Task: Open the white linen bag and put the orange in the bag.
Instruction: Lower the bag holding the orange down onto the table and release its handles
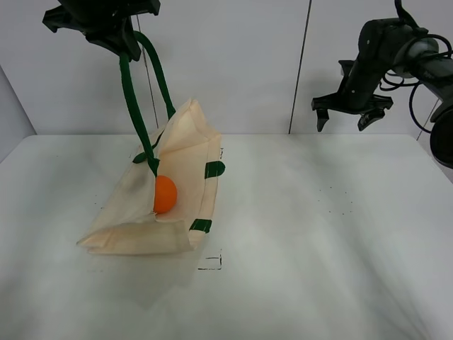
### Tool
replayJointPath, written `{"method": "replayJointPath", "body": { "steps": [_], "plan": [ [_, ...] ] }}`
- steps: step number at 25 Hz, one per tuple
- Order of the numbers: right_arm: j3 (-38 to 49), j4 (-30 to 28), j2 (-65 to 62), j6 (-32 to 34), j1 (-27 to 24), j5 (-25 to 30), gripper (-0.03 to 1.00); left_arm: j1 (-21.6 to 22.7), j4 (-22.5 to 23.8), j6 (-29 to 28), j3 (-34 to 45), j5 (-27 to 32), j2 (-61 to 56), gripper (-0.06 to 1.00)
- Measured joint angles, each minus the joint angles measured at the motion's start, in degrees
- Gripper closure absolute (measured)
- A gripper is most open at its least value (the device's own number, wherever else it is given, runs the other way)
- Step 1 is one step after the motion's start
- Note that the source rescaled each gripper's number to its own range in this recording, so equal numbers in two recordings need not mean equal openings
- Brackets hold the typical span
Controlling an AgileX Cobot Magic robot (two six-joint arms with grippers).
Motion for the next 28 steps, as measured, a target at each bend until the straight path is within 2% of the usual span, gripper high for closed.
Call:
{"method": "replayJointPath", "body": {
  "steps": [5,8,16,22,28],
  "plan": [
    [1.25,1.54,-0.7,-0.59,0.0,-0.01,-0.03,0.0,0.0,0.0,0.0,0.0,0.0,0.94],
    [7.03,1.84,-4.26,-0.92,0.0,-0.07,-0.03,0.0,0.0,0.0,0.0,0.0,0.0,0.94],
    [37.69,1.84,-27.36,-1.1,0.0,-0.2,-0.03,0.0,0.0,0.0,0.0,0.0,0.0,0.94],
    [63.69,1.54,-50.81,-1.27,0.0,-0.14,-0.03,0.0,0.0,0.42,0.0,0.0,0.0,0.94],
    [85.66,1.54,-74.78,-1.33,0.0,-1.63,-0.03,0.0,0.0,0.47,0.0,0.0,0.0,0.94]
  ]
}}
